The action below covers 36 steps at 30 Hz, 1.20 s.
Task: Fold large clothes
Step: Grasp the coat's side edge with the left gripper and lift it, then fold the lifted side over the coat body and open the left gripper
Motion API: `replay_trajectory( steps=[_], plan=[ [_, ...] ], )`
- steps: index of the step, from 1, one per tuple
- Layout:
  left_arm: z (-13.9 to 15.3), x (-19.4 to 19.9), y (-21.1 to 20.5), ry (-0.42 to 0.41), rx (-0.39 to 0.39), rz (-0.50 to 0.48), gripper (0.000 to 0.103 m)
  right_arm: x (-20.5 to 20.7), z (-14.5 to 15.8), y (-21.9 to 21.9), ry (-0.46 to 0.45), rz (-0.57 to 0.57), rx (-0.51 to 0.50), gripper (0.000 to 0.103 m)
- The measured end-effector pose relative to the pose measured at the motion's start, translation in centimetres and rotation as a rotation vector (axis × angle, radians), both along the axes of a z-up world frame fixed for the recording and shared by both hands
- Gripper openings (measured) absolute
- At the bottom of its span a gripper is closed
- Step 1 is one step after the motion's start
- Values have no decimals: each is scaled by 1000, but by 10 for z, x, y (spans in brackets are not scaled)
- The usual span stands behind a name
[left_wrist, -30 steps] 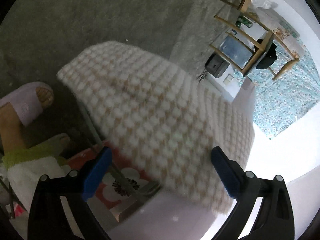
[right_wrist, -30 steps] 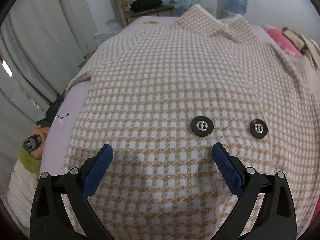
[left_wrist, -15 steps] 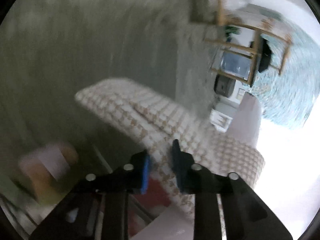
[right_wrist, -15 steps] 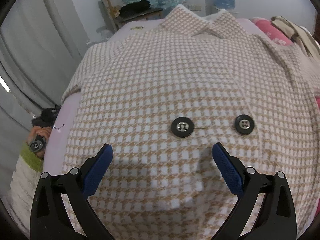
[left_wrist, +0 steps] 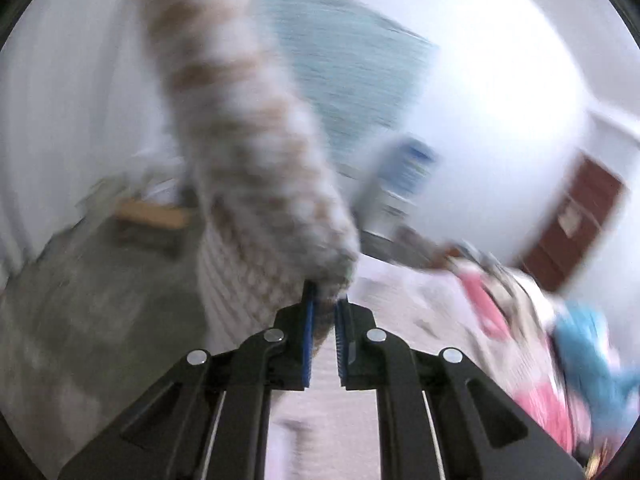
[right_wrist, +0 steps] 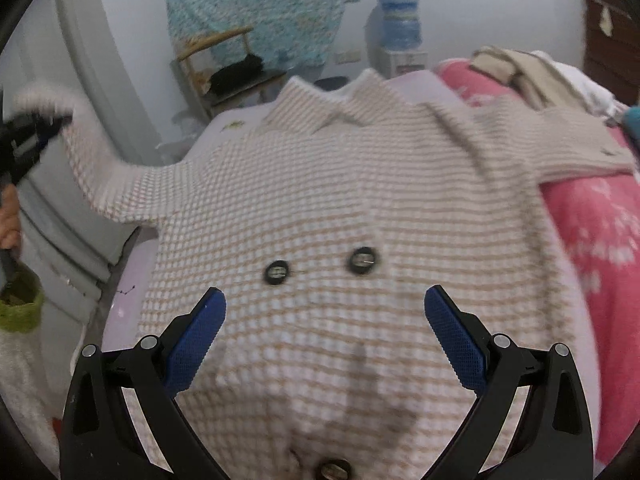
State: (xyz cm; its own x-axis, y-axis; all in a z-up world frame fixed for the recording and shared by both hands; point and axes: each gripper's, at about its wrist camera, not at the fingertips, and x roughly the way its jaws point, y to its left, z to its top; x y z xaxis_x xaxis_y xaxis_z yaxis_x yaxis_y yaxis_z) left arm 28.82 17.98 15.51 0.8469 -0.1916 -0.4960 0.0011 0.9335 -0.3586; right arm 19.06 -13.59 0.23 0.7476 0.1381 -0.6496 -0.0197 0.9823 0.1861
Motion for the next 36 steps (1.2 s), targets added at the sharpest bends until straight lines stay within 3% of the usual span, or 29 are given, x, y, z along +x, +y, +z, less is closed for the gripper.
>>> replay_trajectory(
  steps=[3, 5, 6, 7, 8, 9, 12, 14, 18, 22, 26, 28, 32, 36],
  plan=[
    [-3, 3, -87, 19, 73, -213, 11, -15, 0, -21, -3, -52, 10, 95],
    [-24, 7, -130, 69, 113, -304, 12, -24, -3, -38, 0, -94, 25, 95],
    [-42, 8, -152, 107, 142, -342, 18, -26, -6, -45, 4, -107, 33, 95],
    [-59, 11, -166, 145, 161, -364, 26, -28, -9, -51, 12, -119, 44, 95],
    [-83, 13, -180, 205, 168, -384, 50, -31, -14, -60, 25, -133, 59, 95],
    [-99, 14, -186, 233, 167, -393, 67, -31, -17, -64, 35, -138, 65, 95],
    [-145, 15, -195, 316, 198, -377, 70, -28, -27, -76, 76, -145, 69, 95],
    [-151, 14, -193, 334, 171, -384, 74, -25, -30, -80, 88, -138, 59, 95],
    [-137, -8, -173, 270, 131, -373, 86, -15, -24, -91, 85, -109, 89, 95],
    [-138, -28, -164, 265, 160, -310, 88, 5, -8, -106, 63, -48, 222, 95],
    [-161, -32, -146, 354, 251, -191, 88, 39, 0, -121, 71, 19, 381, 94],
    [-172, -33, -141, 372, 267, -152, 88, 57, -3, -122, 94, 43, 420, 90],
    [-181, -31, -133, 361, 257, -88, 88, 100, -25, -125, 204, 58, 455, 66],
    [-181, -26, -124, 328, 258, -47, 88, 132, -41, -127, 271, 21, 401, 51]
  ],
)
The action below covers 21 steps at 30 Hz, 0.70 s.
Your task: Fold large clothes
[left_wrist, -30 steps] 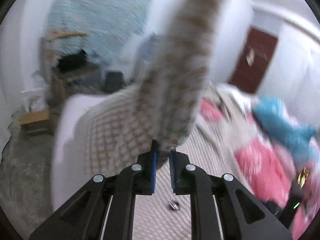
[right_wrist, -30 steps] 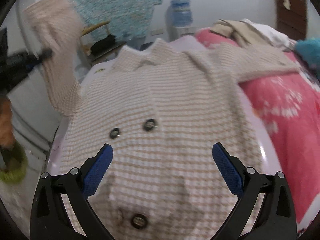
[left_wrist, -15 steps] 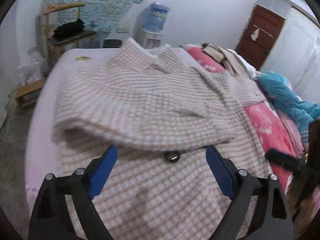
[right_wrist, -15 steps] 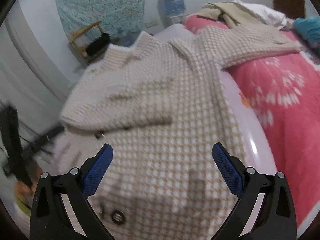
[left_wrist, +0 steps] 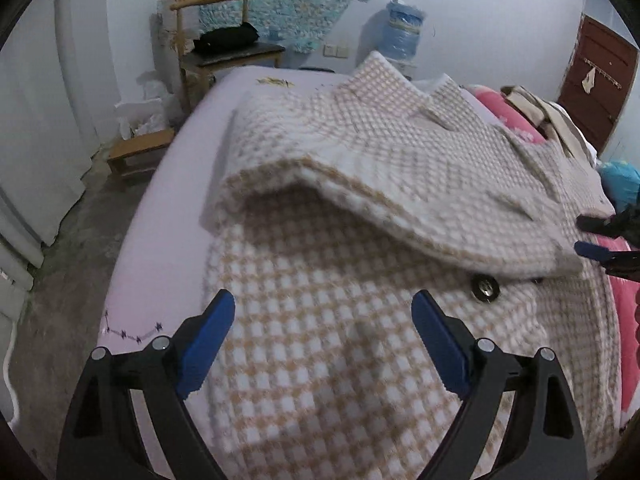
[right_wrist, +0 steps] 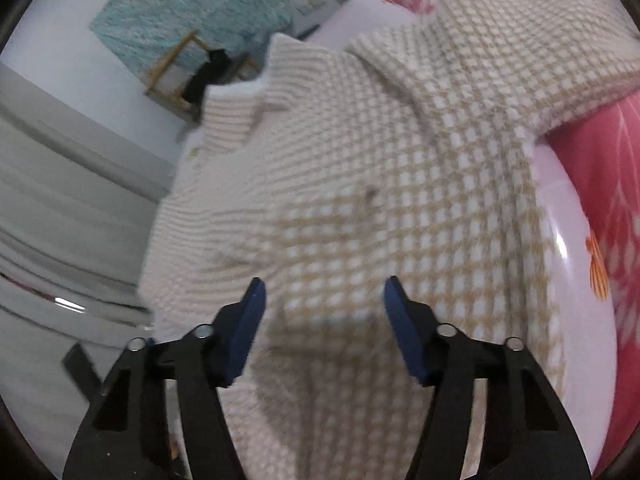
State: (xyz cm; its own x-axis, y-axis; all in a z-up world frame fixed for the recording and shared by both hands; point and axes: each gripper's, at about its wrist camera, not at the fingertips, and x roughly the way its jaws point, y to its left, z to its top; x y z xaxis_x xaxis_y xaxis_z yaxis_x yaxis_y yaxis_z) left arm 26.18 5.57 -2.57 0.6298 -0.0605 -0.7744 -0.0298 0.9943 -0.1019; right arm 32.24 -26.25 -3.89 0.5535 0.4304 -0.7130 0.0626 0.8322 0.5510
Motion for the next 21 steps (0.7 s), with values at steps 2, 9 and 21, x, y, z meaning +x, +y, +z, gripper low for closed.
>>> replay_trajectory(
  steps=[2, 9, 21],
  plan=[
    [0, 4, 4, -16, 4, 21, 85, 11, -5, 2, 20, 10, -10, 45],
    [-16, 13, 20, 11, -38, 76, 69, 30, -12, 16, 39, 52, -119, 17],
    [-18, 8, 22, -16, -36, 91, 68, 73, 103, 54, -280, 28, -477, 9]
  ],
)
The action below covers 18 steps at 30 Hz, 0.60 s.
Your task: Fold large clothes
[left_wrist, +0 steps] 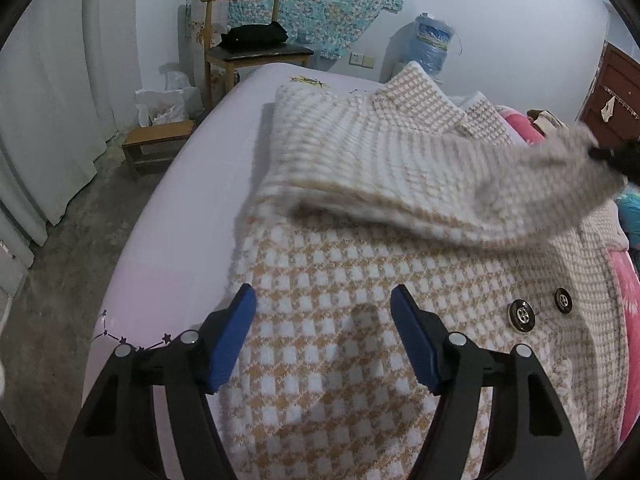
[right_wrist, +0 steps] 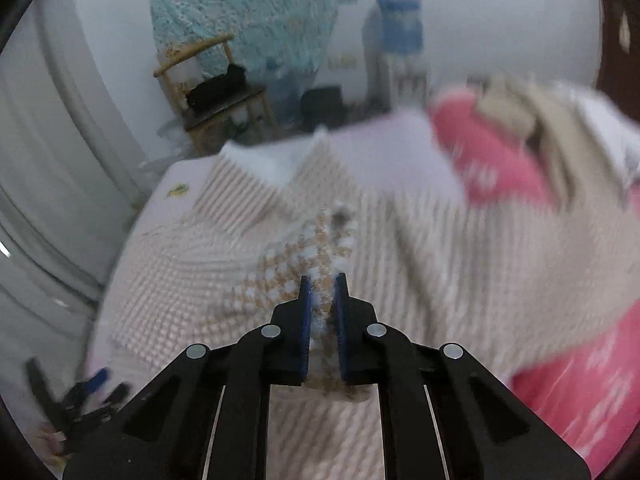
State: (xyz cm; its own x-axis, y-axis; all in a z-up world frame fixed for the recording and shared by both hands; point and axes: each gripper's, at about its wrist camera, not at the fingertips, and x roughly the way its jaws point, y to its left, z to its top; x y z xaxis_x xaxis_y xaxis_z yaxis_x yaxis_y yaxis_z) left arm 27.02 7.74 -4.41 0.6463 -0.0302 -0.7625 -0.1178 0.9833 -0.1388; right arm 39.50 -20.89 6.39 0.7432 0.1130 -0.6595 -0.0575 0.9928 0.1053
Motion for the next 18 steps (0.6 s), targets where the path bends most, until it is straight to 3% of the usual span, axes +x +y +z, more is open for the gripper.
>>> replay_trajectory(
  steps=[7, 10, 11, 13, 15, 18],
  plan=[
    [0, -1, 1, -1, 3, -2, 68, 50, -55, -9, 122, -33, -155, 11],
    [0, -2, 0, -1, -2, -2, 68, 55, -64, -20, 128, -70, -220, 15],
    [0, -1, 1, -1, -2, -3, 68, 55, -63, -24, 112, -103, -258, 22],
    [0, -1, 0, -1, -1, -3, 68, 50, -57, -37, 97, -137, -247, 25],
    [-1, -1, 0, -2, -3, -2, 68, 40, -46, -47, 72, -144, -167, 25],
    [-1, -1, -1, 0, 0, -3, 68, 28, -41, -38, 52, -60, -108, 25]
  ],
)
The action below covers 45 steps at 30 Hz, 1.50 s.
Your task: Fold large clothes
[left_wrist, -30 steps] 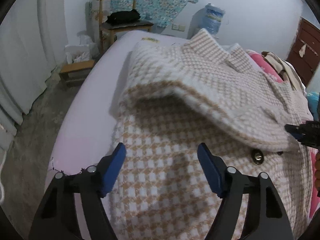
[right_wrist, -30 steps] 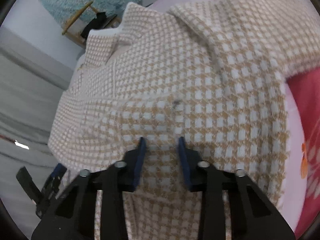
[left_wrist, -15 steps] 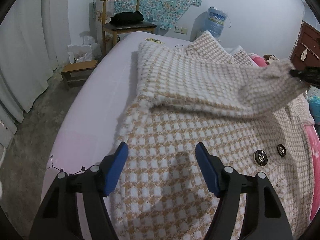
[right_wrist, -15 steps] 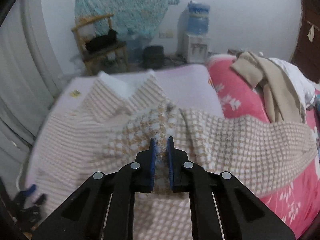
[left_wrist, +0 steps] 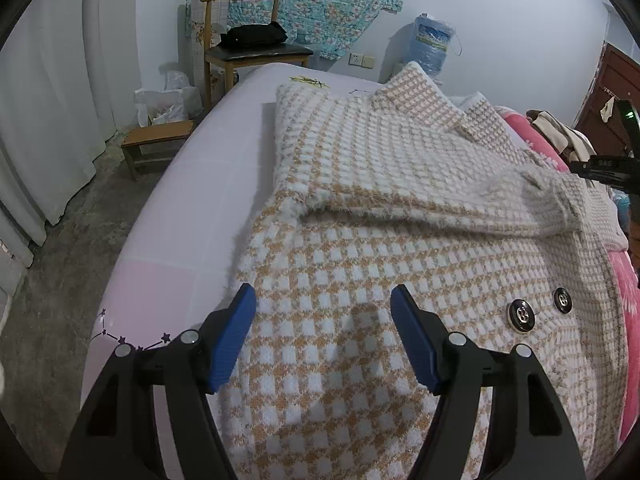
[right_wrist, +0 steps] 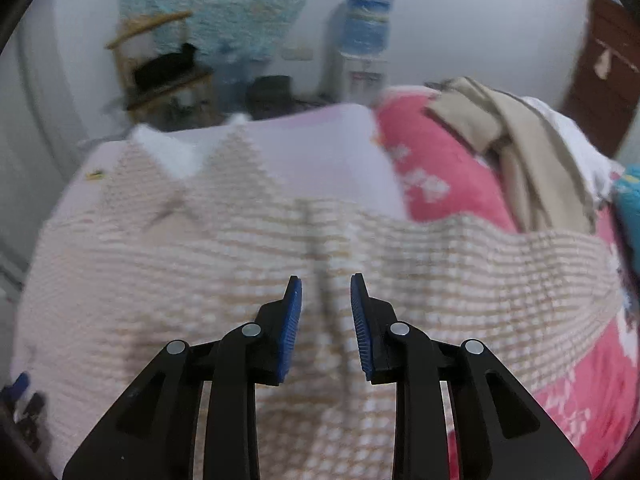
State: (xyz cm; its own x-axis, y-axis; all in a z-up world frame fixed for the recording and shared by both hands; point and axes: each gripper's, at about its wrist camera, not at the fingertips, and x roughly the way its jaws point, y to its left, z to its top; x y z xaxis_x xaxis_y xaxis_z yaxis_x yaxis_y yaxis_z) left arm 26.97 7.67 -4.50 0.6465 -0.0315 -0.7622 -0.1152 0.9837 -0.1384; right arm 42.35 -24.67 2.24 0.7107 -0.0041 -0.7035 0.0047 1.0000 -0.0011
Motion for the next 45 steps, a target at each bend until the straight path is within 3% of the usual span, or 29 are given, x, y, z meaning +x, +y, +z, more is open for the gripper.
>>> replay_trajectory(
  steps=[4, 7, 13, 17, 21, 24, 26, 31, 34, 39, 43, 45],
  plan=[
    [4, -1, 6, 0, -43, -16, 68, -5, -31, 20, 102, 139, 66, 26],
    [19, -6, 19, -11, -93, -25, 68, -1, -61, 14, 170, 137, 34, 26],
    [79, -1, 43, -106, -158, -56, 68, -13, -35, 16, 95, 161, 11, 33],
    [91, 55, 32, -88, -250, -136, 68, -2, -31, 29, 67, 194, 20, 39],
    [64, 126, 23, 4, -282, -143, 68, 17, -38, 39, 79, 183, 32, 39],
    [31, 163, 30, 100, -226, -63, 67, 19, -36, 39, 81, 169, 42, 41],
    [12, 174, 47, 133, -229, 5, 66, 19, -38, 32, 78, 157, 31, 44],
    [10, 173, 64, 112, -270, 27, 62, 28, -50, 18, 101, 128, 30, 44],
    [18, 171, 61, 100, -227, 39, 62, 24, -43, 22, 91, 101, 29, 45],
    [42, 153, 25, 39, -141, -74, 67, -2, -26, 57, 12, 237, 26, 56],
    [25, 147, 0, 99, -84, -125, 69, 2, -53, 84, 83, 283, -43, 58],
    [12, 149, -5, 131, -59, -117, 69, -1, -59, 87, 69, 268, -66, 60]
  ],
)
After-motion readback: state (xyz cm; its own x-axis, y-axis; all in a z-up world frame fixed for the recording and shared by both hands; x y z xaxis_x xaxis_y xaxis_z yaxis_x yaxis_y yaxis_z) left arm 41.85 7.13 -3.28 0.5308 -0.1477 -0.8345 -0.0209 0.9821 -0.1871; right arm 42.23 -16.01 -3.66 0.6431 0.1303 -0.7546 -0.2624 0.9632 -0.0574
